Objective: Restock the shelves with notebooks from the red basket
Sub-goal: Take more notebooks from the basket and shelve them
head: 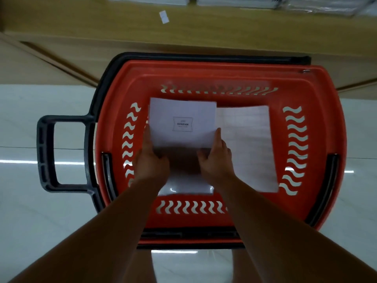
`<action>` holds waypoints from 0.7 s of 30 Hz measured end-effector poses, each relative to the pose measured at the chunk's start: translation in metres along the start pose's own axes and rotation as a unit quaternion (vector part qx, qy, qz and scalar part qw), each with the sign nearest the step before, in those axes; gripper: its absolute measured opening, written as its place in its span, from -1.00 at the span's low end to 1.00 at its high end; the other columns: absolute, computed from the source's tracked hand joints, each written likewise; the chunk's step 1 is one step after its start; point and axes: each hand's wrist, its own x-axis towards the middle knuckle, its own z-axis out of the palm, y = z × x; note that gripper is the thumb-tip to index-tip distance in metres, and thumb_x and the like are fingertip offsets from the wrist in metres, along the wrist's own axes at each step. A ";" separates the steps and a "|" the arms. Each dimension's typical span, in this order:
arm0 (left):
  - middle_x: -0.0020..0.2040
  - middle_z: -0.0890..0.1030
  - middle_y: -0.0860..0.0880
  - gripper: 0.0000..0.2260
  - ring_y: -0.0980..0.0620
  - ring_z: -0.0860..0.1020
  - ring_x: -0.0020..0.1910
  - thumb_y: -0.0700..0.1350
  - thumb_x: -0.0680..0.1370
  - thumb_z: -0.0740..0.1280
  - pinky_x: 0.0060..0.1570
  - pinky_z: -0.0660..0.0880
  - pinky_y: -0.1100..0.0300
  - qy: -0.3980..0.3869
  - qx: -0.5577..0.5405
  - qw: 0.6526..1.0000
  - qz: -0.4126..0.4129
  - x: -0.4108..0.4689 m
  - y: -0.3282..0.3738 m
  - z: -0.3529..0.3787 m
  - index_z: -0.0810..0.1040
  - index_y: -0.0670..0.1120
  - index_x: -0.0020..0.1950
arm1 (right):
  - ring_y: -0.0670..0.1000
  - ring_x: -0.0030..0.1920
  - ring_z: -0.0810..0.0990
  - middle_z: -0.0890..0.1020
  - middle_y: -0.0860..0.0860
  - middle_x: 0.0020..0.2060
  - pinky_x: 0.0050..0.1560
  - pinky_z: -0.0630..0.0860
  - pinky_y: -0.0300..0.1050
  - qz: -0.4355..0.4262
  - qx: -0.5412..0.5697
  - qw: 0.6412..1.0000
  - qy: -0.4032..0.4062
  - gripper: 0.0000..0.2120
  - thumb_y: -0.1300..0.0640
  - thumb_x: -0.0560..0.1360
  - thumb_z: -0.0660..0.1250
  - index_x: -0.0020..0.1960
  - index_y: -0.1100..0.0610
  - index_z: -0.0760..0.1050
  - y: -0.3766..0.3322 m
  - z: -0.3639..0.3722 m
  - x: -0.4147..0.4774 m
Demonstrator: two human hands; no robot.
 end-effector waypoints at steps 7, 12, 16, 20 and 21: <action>0.47 0.42 -0.08 -0.36 -0.03 0.41 0.41 -0.17 0.64 0.33 0.32 0.38 0.03 -0.038 -0.018 0.999 -0.029 0.012 -0.003 0.002 0.10 0.07 0.63 | 0.14 0.46 0.28 0.27 0.09 0.53 0.44 0.31 0.17 -0.021 0.009 1.000 0.011 -0.08 0.19 0.58 0.40 0.66 0.02 -0.20 0.006 0.003 0.001; 0.57 0.29 -0.07 -0.29 -0.13 0.29 0.53 -0.14 0.65 0.32 0.46 0.26 -0.04 -0.008 0.005 1.000 -0.011 0.020 -0.007 0.003 -0.02 0.11 0.66 | 0.11 0.48 0.25 0.24 0.04 0.55 0.46 0.26 0.12 -0.024 0.051 0.998 0.023 -0.06 0.16 0.55 0.43 0.66 0.04 -0.18 0.004 0.013 0.007; 0.61 0.21 -0.04 -0.25 -0.11 0.21 0.57 -0.15 0.64 0.33 0.53 0.19 -0.08 0.011 0.026 0.999 0.018 0.016 -0.006 0.003 -0.05 0.17 0.66 | 0.12 0.46 0.30 0.29 0.05 0.51 0.47 0.32 0.25 -0.028 0.061 0.997 0.036 -0.06 0.11 0.53 0.46 0.65 -0.01 -0.12 0.007 0.016 0.012; 0.62 0.16 0.01 -0.23 -0.09 0.19 0.58 -0.16 0.63 0.34 0.50 0.27 -0.22 -0.015 -0.002 0.999 0.042 0.015 -0.009 -0.006 -0.05 0.34 0.61 | 0.08 0.46 0.33 0.33 0.01 0.48 0.45 0.37 0.31 -0.026 0.080 0.996 0.031 -0.06 0.10 0.51 0.47 0.63 -0.07 -0.11 0.012 0.015 0.018; 0.61 0.18 0.03 -0.23 -0.07 0.22 0.57 -0.16 0.63 0.34 0.47 0.32 -0.23 -0.023 -0.013 0.998 0.051 0.014 -0.009 -0.009 -0.04 0.36 0.60 | 0.06 0.47 0.32 0.33 -0.01 0.47 0.45 0.36 0.31 -0.023 0.092 0.995 0.029 -0.08 0.12 0.51 0.47 0.62 -0.08 -0.09 0.011 0.013 0.018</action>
